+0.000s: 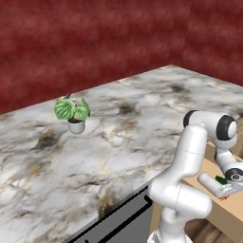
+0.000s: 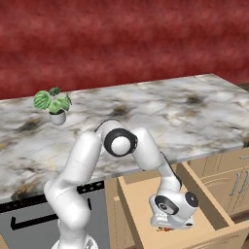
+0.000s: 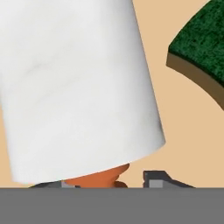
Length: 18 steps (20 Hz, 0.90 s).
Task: Restock the sink supplies by placing the sponge and soap dispenser on the counter and next to the sink. Make sure the soap dispenser is upright.
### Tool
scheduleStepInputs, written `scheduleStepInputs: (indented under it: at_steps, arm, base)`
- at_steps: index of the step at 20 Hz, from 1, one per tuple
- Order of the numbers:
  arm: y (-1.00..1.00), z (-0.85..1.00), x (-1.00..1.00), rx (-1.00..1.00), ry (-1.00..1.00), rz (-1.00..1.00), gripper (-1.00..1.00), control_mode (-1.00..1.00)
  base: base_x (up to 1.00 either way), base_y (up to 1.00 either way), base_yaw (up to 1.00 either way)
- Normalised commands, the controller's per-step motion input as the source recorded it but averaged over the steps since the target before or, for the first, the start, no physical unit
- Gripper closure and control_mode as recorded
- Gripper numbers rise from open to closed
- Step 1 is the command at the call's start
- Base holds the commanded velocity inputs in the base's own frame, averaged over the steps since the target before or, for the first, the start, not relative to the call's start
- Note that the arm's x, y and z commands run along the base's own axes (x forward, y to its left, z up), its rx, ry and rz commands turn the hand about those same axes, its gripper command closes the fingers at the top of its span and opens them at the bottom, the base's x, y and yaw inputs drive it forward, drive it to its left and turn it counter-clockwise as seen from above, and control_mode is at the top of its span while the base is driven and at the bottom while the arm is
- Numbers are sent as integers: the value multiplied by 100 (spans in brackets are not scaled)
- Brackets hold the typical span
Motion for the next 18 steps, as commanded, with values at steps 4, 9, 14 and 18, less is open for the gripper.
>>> scheduleStepInputs:
  at_steps: [4, 9, 14, 18]
  arm:
    - [0, 13, -10, 0, -6, 0, 100, -100]
    - [0, 77, -45, -4, -19, 0, 100, -100]
    - [0, 100, -42, -7, -19, 0, 100, -100]
    - [5, 100, -29, -10, -5, 0, 100, -100]
  base:
    - [0, 0, 0]
    - [0, 0, 0]
    - [0, 0, 0]
    - [0, 0, 0]
